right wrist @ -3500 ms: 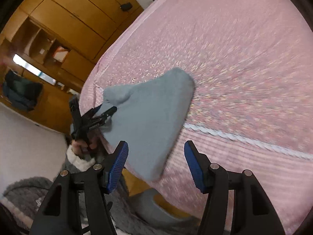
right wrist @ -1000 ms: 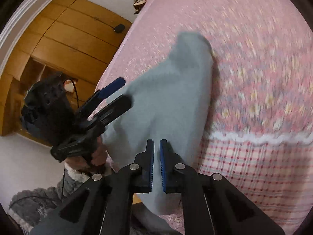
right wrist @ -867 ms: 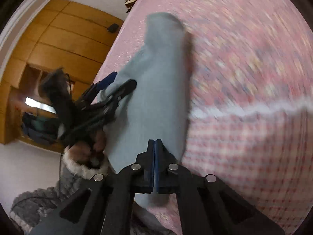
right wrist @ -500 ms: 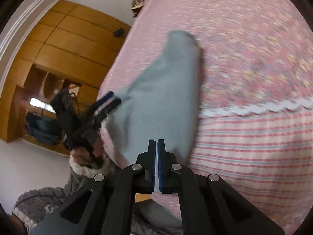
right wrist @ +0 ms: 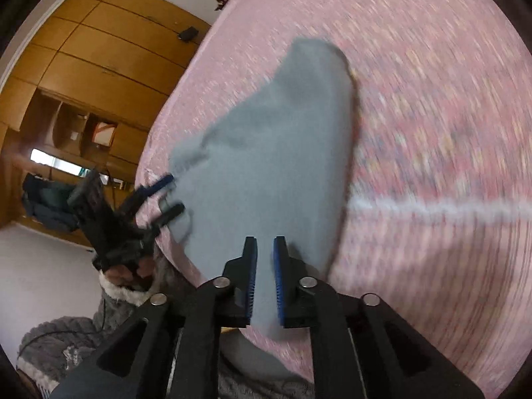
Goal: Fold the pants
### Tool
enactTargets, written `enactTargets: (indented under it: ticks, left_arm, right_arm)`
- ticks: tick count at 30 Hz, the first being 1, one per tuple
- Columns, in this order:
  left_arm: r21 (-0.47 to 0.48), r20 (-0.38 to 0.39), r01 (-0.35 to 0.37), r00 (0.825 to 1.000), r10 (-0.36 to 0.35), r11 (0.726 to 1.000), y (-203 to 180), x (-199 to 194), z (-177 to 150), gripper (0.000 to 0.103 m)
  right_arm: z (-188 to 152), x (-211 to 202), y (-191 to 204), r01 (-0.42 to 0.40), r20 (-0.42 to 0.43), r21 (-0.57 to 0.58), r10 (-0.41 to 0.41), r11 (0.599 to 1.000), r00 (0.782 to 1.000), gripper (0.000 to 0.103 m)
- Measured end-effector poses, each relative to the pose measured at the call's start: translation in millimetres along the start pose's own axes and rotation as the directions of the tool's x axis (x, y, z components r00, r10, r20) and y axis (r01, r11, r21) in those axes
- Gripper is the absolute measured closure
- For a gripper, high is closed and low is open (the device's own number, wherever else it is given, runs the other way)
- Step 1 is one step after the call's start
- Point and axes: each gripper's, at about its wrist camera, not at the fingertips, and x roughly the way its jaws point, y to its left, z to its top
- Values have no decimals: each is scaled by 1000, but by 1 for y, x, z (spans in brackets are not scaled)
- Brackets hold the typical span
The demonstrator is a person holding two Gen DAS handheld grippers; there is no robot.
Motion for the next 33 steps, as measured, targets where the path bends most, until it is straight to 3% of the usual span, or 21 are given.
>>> enactTargets:
  ticks: [6,11,12,16,18,21,25,28,29,30,31,32,33]
  left_arm:
    - [33,-7,-81,997,81,996,5,-3,-17,10]
    - [52,4,-92,996,92,994,8,-10,-26,10]
    - [53,8,-91,996,90,994,8,-10,-27,10]
    - [56,23,-72,997,70,996,7,-18,-26,10]
    - [60,64,-33,997,29,998,5,-27,-18,10]
    - [60,146,-8,989,-1,998,2,-34,2,10]
    - [7,75,131,988,-132,991,3,0,25,11]
    - [-40,61,101,993,-98,994,11,21,29,28]
    - [-50,68,81,995,-77,995,17,24,29,31]
    - [-59,79,66,995,-61,996,22,26,28,31]
    - [-77,96,39,995,-31,996,30,26,27,33]
    - [-92,100,10,995,-1,996,37,27,28,39]
    - [-109,95,4,995,6,994,48,29,33,47]
  right_arm:
    - [41,23,1,-80,30,-13,80,997,996,91]
    - [70,47,-8,-37,18,-13,37,999,999,92]
    - [78,49,-12,-38,48,5,38,999,998,98]
    - [90,27,-41,-26,192,111,4,993,981,101]
    - [79,8,-47,-45,258,157,3,987,966,101]
    - [55,-7,-36,-47,277,143,5,989,961,95]
    - [4,-14,-12,-91,264,138,52,986,963,94]
    - [-27,-13,-4,-135,273,193,79,972,959,94]
    - [-39,-13,-5,-156,293,243,80,957,953,94]
    - [-53,-7,-11,-174,312,361,57,916,948,94]
    - [-67,1,-19,-216,333,462,57,860,941,94]
    - [-81,11,-26,-287,373,535,83,794,924,94]
    - [-91,18,-31,-339,410,564,101,753,907,94]
